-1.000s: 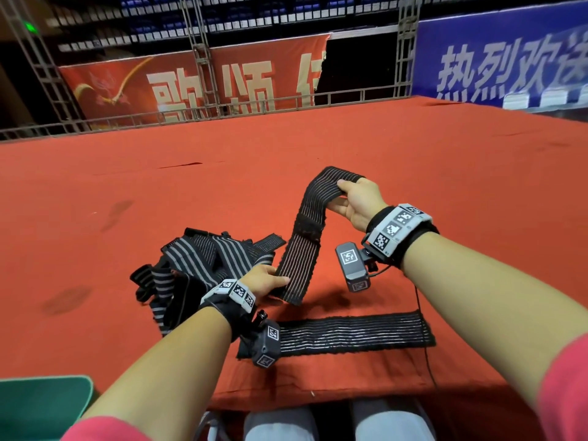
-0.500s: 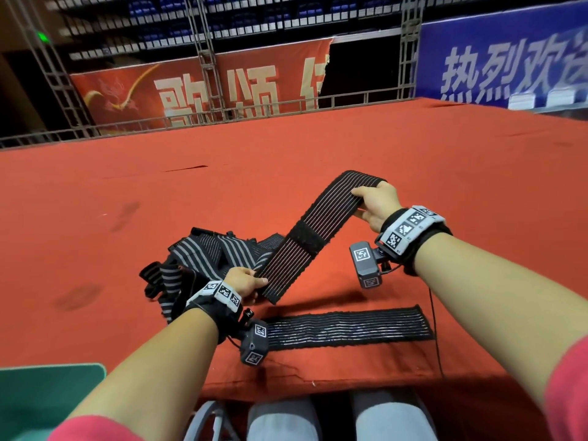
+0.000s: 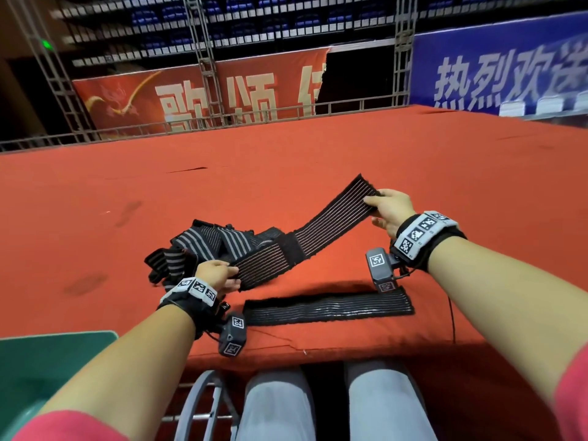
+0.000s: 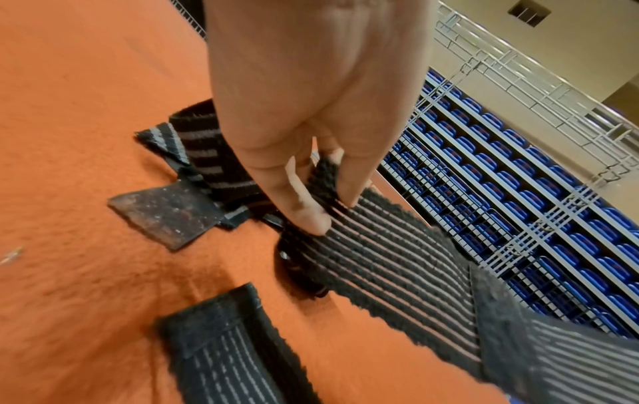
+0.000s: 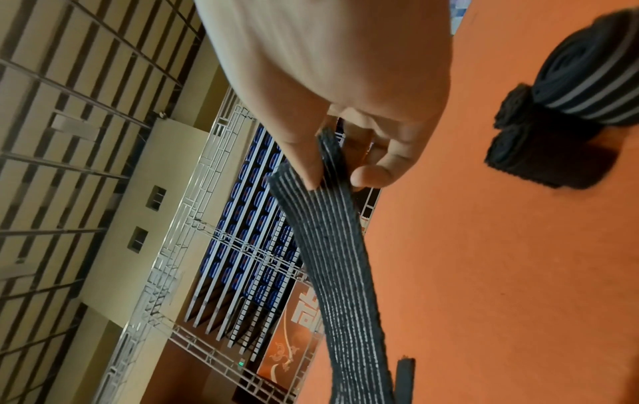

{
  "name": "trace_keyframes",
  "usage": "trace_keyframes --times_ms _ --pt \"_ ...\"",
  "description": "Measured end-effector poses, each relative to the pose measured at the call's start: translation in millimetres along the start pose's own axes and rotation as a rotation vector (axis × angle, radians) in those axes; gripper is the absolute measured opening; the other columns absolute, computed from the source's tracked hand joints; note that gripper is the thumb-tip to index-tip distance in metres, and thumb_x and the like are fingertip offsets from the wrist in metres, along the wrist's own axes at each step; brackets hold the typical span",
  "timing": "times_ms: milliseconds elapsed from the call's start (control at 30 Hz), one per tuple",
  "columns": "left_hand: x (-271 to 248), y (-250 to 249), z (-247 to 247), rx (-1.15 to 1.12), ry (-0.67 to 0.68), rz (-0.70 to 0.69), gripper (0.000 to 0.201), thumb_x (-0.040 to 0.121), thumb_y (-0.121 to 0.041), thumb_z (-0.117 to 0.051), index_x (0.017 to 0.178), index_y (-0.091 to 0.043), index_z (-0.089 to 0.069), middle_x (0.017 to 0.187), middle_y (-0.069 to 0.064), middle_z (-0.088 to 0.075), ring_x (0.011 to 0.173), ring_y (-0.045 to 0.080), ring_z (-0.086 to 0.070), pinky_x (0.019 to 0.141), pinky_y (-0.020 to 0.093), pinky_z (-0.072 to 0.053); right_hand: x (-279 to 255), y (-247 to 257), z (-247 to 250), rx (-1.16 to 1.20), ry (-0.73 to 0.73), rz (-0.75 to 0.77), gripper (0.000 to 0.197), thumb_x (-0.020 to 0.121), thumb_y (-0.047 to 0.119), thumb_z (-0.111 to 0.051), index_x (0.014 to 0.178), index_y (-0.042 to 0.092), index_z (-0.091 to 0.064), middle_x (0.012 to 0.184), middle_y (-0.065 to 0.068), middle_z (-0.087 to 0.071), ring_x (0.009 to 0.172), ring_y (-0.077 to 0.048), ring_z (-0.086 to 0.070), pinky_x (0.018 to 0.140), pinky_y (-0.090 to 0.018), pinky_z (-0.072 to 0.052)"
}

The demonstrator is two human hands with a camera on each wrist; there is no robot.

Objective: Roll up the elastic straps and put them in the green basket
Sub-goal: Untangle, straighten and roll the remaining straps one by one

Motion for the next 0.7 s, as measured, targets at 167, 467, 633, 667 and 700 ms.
trace_keyframes --times_ms 167,467,633,667,700 --pt "-9 -1 5 -0.080 -0.061 -0.053 0.020 0.095 -0.008 -0.062 0.079 0.001 -0.053 0.066 0.017 -0.058 0.057 0.028 -0.061 0.040 0.024 -0.048 -6 -19 29 -0.169 -0.082 0.006 0.027 0.076 0.004 -0.080 0.100 0.011 -0.072 0.080 -0.008 -0.065 0.054 -0.016 -0.044 0.041 -0.020 -0.028" --pt "-8 19 3 0.085 -0.055 -0.083 0.034 0.083 0.025 -0.051 0.070 -0.004 -0.062 0.072 0.014 -0.059 0.064 0.025 -0.056 0.041 0.023 -0.052 -15 -54 57 -0.306 0.047 -0.079 0.018 0.085 0.004 -0.072 0.103 0.004 -0.073 0.047 -0.001 -0.040 0.041 -0.014 -0.029 0.040 -0.015 -0.025" --pt "-1 36 2 0.111 -0.039 -0.069 0.036 0.079 0.026 -0.053 0.072 -0.007 -0.065 0.075 0.014 -0.063 0.077 0.030 -0.063 0.068 0.037 -0.059 -28 -70 61 -0.323 0.190 -0.203 0.018 0.095 0.007 -0.058 0.113 0.007 -0.062 0.075 -0.011 -0.070 0.053 -0.022 -0.069 0.036 -0.019 -0.042" --pt "0 38 0 0.115 -0.026 -0.070 0.036 0.078 0.027 -0.053 0.072 -0.006 -0.065 0.075 0.014 -0.063 0.080 0.032 -0.063 0.075 0.041 -0.058 -32 -72 62 -0.314 0.205 -0.229 0.016 0.094 0.008 -0.057 0.109 0.006 -0.063 0.085 -0.013 -0.073 0.063 -0.026 -0.073 0.039 -0.020 -0.045" --pt "0 42 -2 0.111 -0.015 -0.071 0.036 0.078 0.027 -0.053 0.071 -0.006 -0.065 0.075 0.014 -0.063 0.082 0.032 -0.063 0.081 0.045 -0.057 -34 -77 65 -0.312 0.208 -0.253 0.016 0.092 0.012 -0.057 0.105 0.006 -0.064 0.093 -0.014 -0.075 0.070 -0.030 -0.075 0.043 -0.022 -0.047"
Point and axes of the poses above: each hand's wrist, its own x-axis towards the middle knuckle, its own z-axis out of the back of the hand, y = z × x, the point moved 8 cm from there along x, towards the middle knuckle
